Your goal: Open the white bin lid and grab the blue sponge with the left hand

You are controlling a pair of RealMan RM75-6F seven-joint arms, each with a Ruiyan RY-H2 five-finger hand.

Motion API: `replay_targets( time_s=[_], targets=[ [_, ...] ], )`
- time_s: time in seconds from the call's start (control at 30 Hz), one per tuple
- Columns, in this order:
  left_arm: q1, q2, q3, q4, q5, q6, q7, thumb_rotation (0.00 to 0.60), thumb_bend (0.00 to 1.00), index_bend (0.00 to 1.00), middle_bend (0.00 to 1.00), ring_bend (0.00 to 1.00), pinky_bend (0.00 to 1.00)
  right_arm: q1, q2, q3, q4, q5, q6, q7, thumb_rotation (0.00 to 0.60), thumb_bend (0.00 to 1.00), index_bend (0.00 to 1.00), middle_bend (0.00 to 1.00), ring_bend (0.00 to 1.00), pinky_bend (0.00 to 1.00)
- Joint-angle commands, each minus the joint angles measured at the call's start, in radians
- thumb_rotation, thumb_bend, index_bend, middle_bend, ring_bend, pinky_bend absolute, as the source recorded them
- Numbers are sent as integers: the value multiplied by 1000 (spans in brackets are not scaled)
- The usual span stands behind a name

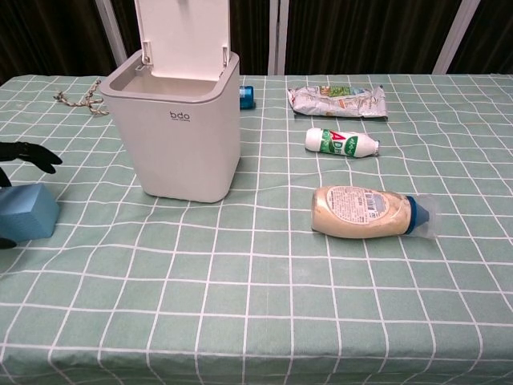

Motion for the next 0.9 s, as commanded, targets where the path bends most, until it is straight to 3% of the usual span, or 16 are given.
replay_targets(
  time_s=[0.03,0.2,0.63,0.9],
  targets=[
    [-13,-16,-9,18,2,-13,-14,600,130,178,204,114,349,0,0,-1,1,2,-4,1,600,226,0,0,0,0],
    [-27,-45,-25,59,-15,-27,3,600,169,212,241,158,388,-2,3,-3,4,8,-7,5,600,228,0,0,0,0],
    [-23,-53,-33,50,-70,-36,63,600,297,394,416,391,636,1,0,-4,13,12,-18,14,600,229,0,0,0,0],
    [-1,-5,-37,-22,-56,26,96,600,324,403,426,408,657,2,2,-3,9,12,-15,10,600,229,0,0,0,0]
  ],
)
